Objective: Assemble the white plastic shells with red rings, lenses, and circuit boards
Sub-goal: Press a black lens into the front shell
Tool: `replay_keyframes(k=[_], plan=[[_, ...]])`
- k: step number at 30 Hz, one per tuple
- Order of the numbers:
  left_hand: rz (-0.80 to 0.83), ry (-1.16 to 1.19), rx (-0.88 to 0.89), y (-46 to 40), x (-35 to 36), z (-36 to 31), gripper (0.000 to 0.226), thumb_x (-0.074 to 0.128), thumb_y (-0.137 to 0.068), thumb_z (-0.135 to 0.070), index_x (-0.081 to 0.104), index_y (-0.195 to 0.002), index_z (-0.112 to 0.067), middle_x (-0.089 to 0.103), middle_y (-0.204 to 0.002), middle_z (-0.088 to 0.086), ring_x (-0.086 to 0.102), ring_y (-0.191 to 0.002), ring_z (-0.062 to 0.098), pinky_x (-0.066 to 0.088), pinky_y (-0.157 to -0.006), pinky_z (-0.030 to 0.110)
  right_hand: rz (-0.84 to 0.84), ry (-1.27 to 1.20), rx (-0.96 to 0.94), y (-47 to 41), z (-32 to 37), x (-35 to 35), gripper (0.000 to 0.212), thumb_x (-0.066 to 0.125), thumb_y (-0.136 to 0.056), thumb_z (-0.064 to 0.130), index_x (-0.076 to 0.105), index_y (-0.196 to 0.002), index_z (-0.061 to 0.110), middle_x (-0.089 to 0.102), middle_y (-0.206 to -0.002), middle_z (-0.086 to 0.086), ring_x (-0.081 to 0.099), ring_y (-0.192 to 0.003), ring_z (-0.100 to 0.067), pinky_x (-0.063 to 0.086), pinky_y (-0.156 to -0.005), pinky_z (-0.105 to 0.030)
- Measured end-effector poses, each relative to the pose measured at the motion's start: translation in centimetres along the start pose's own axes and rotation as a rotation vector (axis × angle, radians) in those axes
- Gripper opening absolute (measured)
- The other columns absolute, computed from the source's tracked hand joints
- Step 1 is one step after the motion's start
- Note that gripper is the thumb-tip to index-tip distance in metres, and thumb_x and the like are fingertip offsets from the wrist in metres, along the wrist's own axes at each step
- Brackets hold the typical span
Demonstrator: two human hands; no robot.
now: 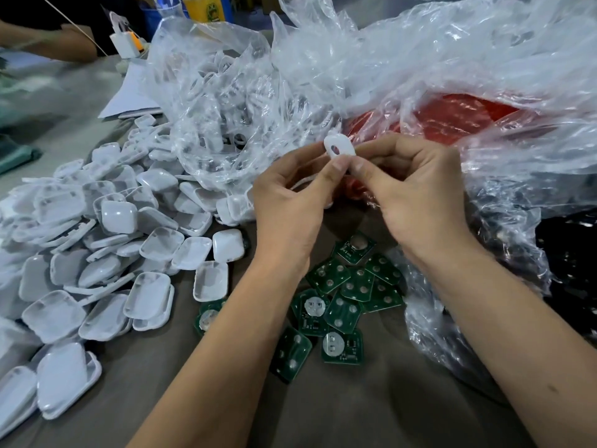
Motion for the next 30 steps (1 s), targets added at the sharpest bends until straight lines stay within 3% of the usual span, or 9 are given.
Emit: replay_keyframes(k=[2, 5, 8, 11, 13, 19, 22, 25, 30], plan=[[0.038, 0.114, -0.07, 0.2, 0.6, 0.4, 0.032, 0.081, -0.085, -0.005, 0.073, -0.115, 0.002, 0.075, -0.109, 0.024, 0.071, -0.109, 0.044, 0.054, -0.1, 0.061, 0.019, 0.136, -0.13, 0.2, 0.7, 0.1, 0.011, 0.085, -0.086, 0.014, 0.08, -0.096, 0.017, 0.079, -0.085, 0.007, 0.077, -0.078, -0.009, 0.064, -0.071, -0.033], [0.053, 0.228, -0.15, 0.5, 1.0, 0.6, 0.033, 0.081, -0.08, -0.003, 0.072, -0.111, 0.002, 0.075, -0.106, 0.025, 0.074, -0.1, 0.04, 0.055, -0.098, 0.06, 0.026, 0.232, -0.21, 0.4, 1.4, 0.1, 0.014, 0.083, -0.088, 0.016, 0.078, -0.101, 0.018, 0.078, -0.087, 0.011, 0.076, -0.081, -0.007, 0.064, -0.071, -0.037], [0.029, 0.341, -0.211, 0.4, 0.9, 0.7, 0.031, 0.081, -0.075, -0.007, 0.071, -0.103, -0.001, 0.076, -0.093, 0.019, 0.075, -0.078, 0.027, 0.057, -0.095, 0.053, 0.059, 0.216, -0.246, 0.4, 2.1, 0.2, 0.013, 0.079, -0.091, 0.016, 0.077, -0.104, 0.013, 0.078, -0.09, 0.008, 0.076, -0.086, -0.009, 0.064, -0.074, -0.038], [0.029, 0.406, -0.234, 0.2, 0.8, 0.7, 0.019, 0.073, -0.087, -0.004, 0.069, -0.103, 0.003, 0.072, -0.085, 0.018, 0.071, -0.066, 0.02, 0.062, -0.075, 0.034, 0.106, 0.2, -0.269, 0.4, 2.7, 0.2, 0.012, 0.077, -0.092, 0.012, 0.077, -0.104, 0.009, 0.078, -0.09, 0.005, 0.077, -0.084, -0.01, 0.064, -0.075, -0.038], [0.037, 0.459, -0.239, 0.2, 0.9, 0.6, 0.021, 0.073, -0.083, -0.005, 0.069, -0.102, 0.001, 0.074, -0.085, 0.015, 0.074, -0.07, 0.018, 0.06, -0.064, 0.025, 0.106, 0.225, -0.304, 0.5, 3.1, 0.2, 0.01, 0.079, -0.091, 0.011, 0.078, -0.101, 0.008, 0.078, -0.089, 0.005, 0.076, -0.083, -0.009, 0.064, -0.074, -0.035], [0.093, 0.541, -0.284, 0.3, 1.3, 0.7, 0.027, 0.071, -0.08, 0.003, 0.071, -0.107, -0.002, 0.076, -0.094, 0.014, 0.075, -0.083, 0.018, 0.062, -0.07, 0.024, 0.076, 0.2, -0.335, 0.6, 3.4, 0.0, 0.012, 0.081, -0.089, 0.01, 0.078, -0.101, 0.009, 0.078, -0.09, 0.004, 0.076, -0.084, -0.008, 0.06, -0.076, -0.024], [0.128, 0.558, -0.292, 0.2, 1.3, 0.8, 0.03, 0.068, -0.085, 0.004, 0.068, -0.114, 0.0, 0.075, -0.098, 0.015, 0.075, -0.087, 0.018, 0.061, -0.071, 0.023, 0.109, 0.183, -0.334, 0.3, 3.4, 0.0, 0.018, 0.082, -0.088, 0.009, 0.076, -0.105, 0.009, 0.077, -0.093, 0.005, 0.075, -0.089, -0.009, 0.06, -0.08, -0.026], [0.181, 0.573, -0.3, 0.1, 1.4, 0.8, 0.019, 0.068, -0.081, 0.0, 0.072, -0.1, -0.002, 0.077, -0.092, 0.012, 0.076, -0.084, 0.017, 0.061, -0.07, 0.023, 0.159, 0.207, -0.357, 0.2, 3.8, 0.1, 0.015, 0.079, -0.091, 0.009, 0.076, -0.105, 0.01, 0.076, -0.09, 0.007, 0.075, -0.087, -0.009, 0.06, -0.081, -0.028], [0.191, 0.573, -0.329, 0.1, 1.9, 1.2, 0.011, 0.069, -0.08, -0.003, 0.078, -0.085, -0.006, 0.078, -0.089, 0.011, 0.077, -0.083, 0.017, 0.062, -0.073, 0.023, 0.222, 0.244, -0.341, -0.5, 4.0, 0.0, 0.014, 0.063, -0.101, 0.005, 0.076, -0.105, 0.008, 0.077, -0.091, -0.001, 0.075, -0.087, -0.017, 0.061, -0.079, -0.043]])
Point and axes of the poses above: each hand's wrist, its own y-axis away from the middle knuckle, its own x-axis out of the palm, z = x × y, the point moved 6 cm from there along -y, towards the middle knuckle
